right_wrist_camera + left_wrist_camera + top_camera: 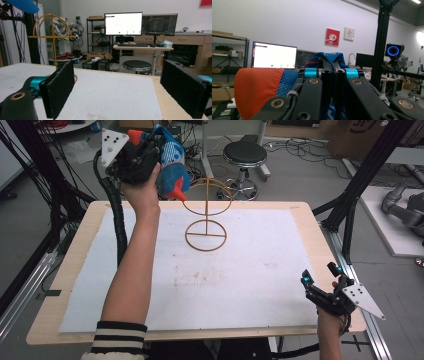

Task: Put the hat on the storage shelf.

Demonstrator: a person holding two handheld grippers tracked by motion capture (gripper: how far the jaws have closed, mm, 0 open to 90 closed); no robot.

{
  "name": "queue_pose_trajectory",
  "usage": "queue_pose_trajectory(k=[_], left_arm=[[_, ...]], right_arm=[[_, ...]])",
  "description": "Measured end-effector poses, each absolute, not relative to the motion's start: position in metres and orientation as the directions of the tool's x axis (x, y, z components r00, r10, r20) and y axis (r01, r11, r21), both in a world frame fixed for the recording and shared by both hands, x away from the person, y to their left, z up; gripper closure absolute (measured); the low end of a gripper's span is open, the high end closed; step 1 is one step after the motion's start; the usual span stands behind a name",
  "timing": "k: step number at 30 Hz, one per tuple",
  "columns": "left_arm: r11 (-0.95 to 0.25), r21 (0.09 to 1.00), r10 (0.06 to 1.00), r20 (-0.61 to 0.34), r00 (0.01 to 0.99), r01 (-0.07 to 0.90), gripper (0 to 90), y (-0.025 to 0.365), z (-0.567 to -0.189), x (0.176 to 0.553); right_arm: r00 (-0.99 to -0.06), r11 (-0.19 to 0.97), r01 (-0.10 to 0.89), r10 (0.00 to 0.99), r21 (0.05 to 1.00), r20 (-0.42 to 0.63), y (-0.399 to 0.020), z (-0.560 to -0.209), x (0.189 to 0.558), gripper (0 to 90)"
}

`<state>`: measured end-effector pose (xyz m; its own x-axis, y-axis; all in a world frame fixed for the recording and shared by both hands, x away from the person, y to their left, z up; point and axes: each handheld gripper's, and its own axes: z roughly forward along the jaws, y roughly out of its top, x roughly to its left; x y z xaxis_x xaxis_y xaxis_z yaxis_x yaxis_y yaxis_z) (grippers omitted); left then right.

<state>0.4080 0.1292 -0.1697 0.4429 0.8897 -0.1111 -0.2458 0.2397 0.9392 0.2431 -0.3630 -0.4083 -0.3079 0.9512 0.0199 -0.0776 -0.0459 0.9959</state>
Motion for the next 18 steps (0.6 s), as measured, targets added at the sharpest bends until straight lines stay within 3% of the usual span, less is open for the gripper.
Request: queue_pose_trajectory(k=[18], left_arm=[[0.276, 0.934, 0.848, -0.126, 0.515, -0.226, 88.5, 0.077, -0.165, 0.434]], right_arm=[[-0.280, -0.032, -0.062, 0.960, 0.998, 0.013, -0.376, -0.412, 0.231, 12.2]])
